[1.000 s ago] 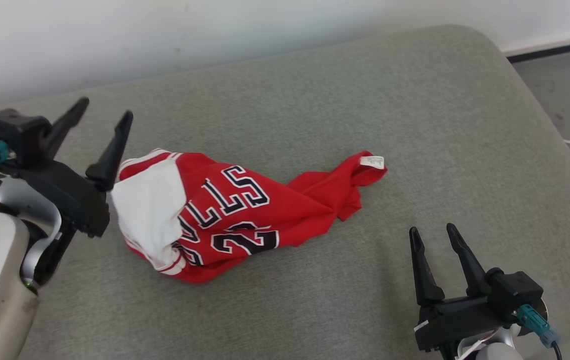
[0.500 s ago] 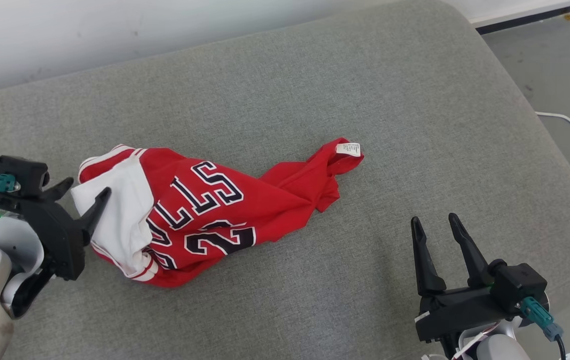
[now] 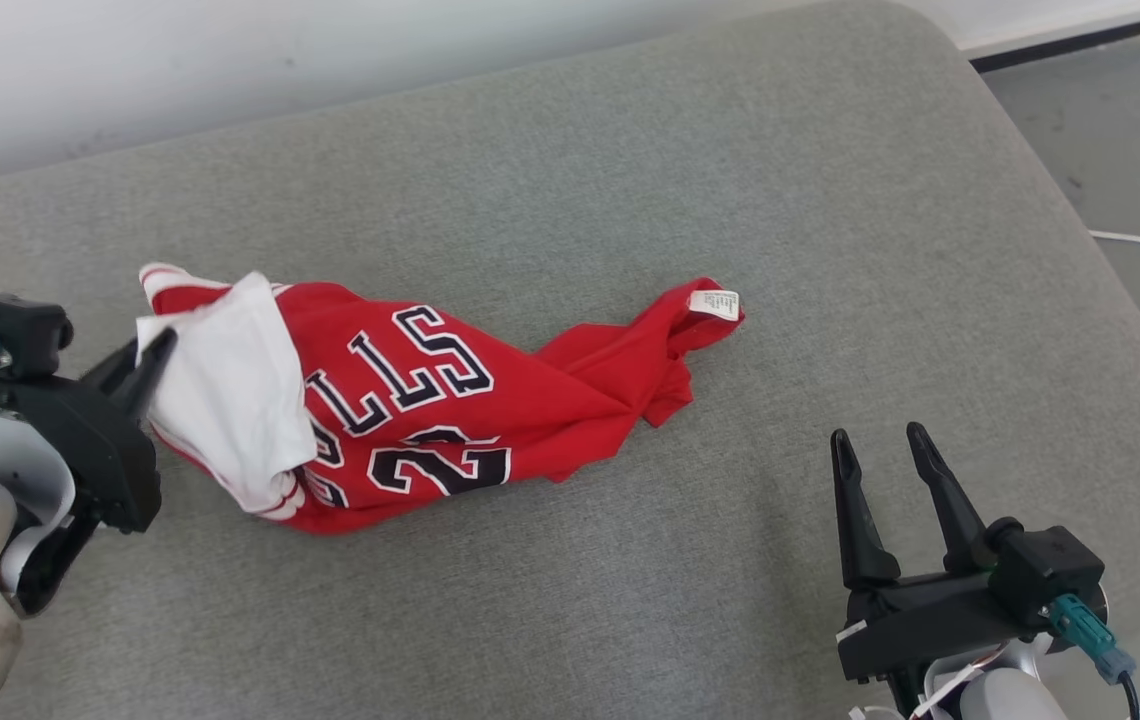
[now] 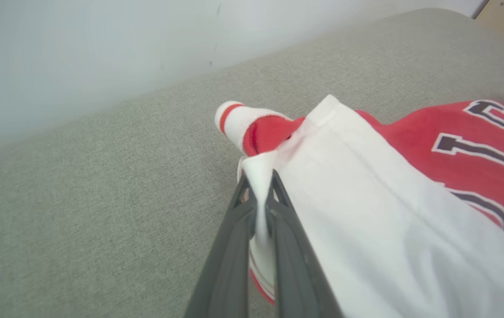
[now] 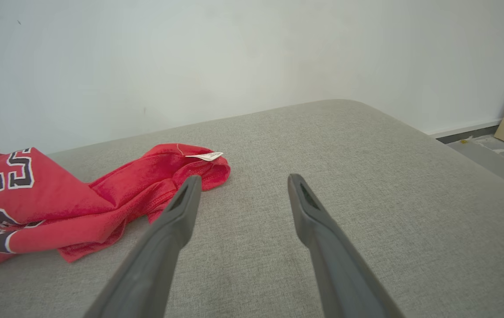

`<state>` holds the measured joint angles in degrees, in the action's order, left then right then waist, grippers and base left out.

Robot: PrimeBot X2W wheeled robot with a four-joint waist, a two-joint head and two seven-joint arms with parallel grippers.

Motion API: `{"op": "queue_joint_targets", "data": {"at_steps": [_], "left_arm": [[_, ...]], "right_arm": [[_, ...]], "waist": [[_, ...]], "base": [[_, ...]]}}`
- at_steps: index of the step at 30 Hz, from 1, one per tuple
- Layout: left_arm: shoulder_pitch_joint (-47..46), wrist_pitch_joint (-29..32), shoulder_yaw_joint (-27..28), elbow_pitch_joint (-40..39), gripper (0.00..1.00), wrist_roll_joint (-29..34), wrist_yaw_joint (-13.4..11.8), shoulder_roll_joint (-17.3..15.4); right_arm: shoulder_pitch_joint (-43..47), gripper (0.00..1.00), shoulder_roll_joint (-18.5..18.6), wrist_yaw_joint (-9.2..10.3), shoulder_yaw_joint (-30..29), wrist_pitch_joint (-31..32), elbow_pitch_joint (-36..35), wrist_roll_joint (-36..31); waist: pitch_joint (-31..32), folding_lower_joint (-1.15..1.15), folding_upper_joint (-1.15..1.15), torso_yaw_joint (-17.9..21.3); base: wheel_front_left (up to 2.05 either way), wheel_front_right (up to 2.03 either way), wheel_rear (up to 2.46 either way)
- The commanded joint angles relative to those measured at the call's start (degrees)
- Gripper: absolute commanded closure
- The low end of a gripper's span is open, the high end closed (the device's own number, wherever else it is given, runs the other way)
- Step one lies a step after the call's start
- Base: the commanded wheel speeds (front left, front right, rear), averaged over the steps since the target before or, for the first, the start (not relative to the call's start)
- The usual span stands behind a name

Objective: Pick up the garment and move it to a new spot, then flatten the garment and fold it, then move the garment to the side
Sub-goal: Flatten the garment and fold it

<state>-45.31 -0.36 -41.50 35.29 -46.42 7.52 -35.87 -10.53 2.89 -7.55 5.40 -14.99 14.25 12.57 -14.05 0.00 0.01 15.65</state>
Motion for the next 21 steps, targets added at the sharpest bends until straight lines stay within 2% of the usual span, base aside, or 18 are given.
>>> {"op": "queue_joint_targets", "data": {"at_steps": [1,5,10,16,21], "left_arm": [[-0.3,-0.84,0.3,-0.17,1.0,-0.34,-0.12,0.0],[2.72,-6.4,2.61,-2.44,1.0,-2.02,-0.78,0.41],[10.5,-11.43,4.22,-9.1,1.0,-3.31,-4.65,0.24],[22.88,-14.12,5.87,-18.35,1.0,-4.74,-10.38,1.15],[31.01,-14.74,6.31,-21.67,1.0,-4.94,-12.03,4.31]], "right_arm": [[0.53,0.0,-0.02,0.12,-0.09,-0.27,-0.04,-0.54],[1.37,0.0,-0.01,0.12,-0.23,-0.18,0.35,-0.61],[2.21,0.0,-0.01,0.12,-0.55,-0.17,0.57,-1.04],[2.23,0.0,-0.01,0.12,-0.91,-0.17,0.82,-2.03],[1.72,0.0,-0.01,0.12,-0.96,-0.16,1.16,-2.49]], "waist": [[0.84,0.0,-0.01,-0.97],[2.36,0.0,-0.01,-3.41],[3.63,0.0,-0.01,-7.03],[3.97,0.0,-0.01,-10.63],[3.8,0.0,-0.01,-12.5]], "base": [[0.0,0.0,0.0],[0.0,0.0,0.0],[0.0,0.0,0.0],[0.0,0.0,0.0],[0.0,0.0,0.0]]}}
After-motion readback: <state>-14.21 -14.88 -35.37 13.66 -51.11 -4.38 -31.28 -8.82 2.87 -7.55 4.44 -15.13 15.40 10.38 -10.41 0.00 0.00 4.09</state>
